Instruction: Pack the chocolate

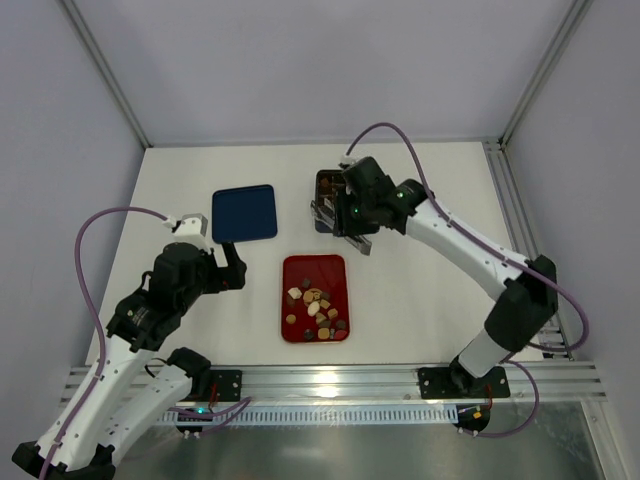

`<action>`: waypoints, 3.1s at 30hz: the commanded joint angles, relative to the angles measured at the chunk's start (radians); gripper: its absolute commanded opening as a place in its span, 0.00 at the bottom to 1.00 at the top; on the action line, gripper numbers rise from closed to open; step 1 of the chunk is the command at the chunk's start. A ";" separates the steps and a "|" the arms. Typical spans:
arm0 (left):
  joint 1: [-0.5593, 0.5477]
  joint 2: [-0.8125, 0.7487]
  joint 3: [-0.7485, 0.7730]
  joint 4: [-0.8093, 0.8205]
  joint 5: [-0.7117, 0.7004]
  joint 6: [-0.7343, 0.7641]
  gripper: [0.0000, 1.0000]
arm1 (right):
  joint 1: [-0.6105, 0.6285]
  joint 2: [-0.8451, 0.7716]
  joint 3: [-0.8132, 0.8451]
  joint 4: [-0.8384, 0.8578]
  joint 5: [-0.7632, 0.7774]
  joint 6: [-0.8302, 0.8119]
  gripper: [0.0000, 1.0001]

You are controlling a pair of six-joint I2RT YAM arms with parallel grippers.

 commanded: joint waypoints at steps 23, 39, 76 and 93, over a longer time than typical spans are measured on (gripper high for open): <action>-0.002 0.001 -0.001 0.020 -0.019 -0.008 1.00 | 0.435 -0.264 -0.334 0.036 0.047 0.088 0.45; -0.002 0.002 -0.001 0.020 -0.014 -0.007 1.00 | 0.470 -0.173 -0.280 0.021 0.062 0.064 0.44; -0.002 -0.008 -0.002 0.018 -0.016 -0.007 1.00 | 0.469 -0.135 -0.284 -0.001 0.088 0.062 0.40; -0.002 -0.010 -0.001 0.018 -0.016 -0.007 1.00 | 0.454 -0.158 -0.251 -0.040 0.131 0.051 0.31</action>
